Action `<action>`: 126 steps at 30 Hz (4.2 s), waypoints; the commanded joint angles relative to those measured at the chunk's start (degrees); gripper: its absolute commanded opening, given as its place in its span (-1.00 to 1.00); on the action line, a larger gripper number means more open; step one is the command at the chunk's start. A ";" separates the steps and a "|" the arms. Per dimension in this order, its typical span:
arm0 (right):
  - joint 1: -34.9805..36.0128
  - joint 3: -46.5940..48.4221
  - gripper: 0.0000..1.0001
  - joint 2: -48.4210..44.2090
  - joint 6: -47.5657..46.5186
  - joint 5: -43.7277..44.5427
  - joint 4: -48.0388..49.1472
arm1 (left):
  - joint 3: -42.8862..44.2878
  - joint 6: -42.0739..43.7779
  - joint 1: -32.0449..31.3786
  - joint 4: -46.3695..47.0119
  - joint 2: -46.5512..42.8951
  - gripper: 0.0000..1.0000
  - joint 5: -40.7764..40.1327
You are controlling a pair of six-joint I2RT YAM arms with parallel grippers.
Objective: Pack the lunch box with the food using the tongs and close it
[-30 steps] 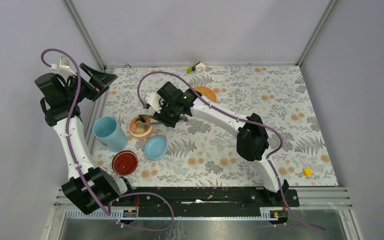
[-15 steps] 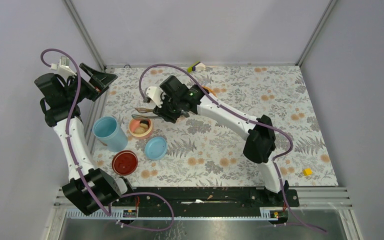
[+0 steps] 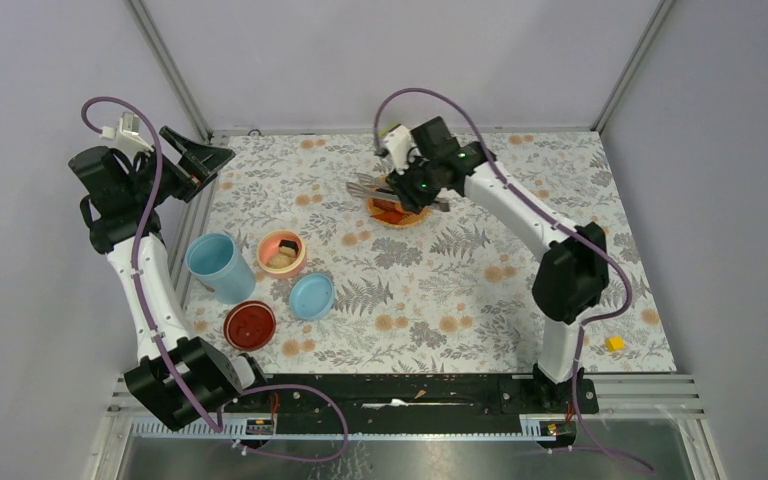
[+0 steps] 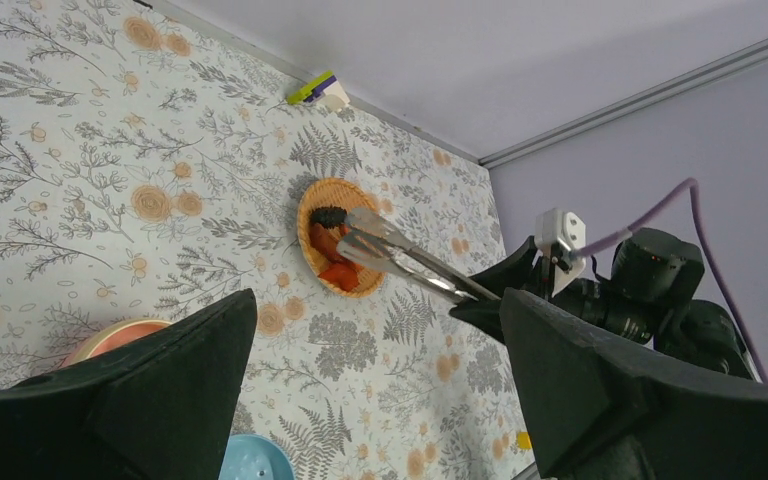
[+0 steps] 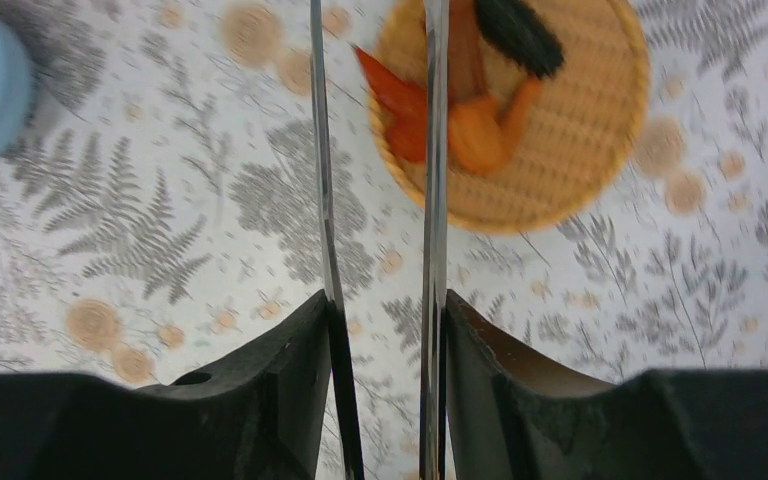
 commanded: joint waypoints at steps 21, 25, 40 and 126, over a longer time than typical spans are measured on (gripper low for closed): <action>-10.70 -4.56 -0.03 0.84 -14.56 4.48 1.40 | 0.90 0.67 0.29 2.67 0.22 0.98 1.67; -10.69 -2.54 -0.02 2.86 -15.06 4.62 1.43 | 0.99 0.45 0.29 2.73 0.38 0.98 1.71; -10.70 1.90 -0.01 7.98 -16.79 5.08 1.96 | 0.72 -0.71 0.29 3.75 0.77 0.98 1.97; 14.38 40.48 -0.44 15.32 -1.57 -14.42 -14.31 | 16.08 6.46 -1.74 -5.80 4.64 0.98 -4.43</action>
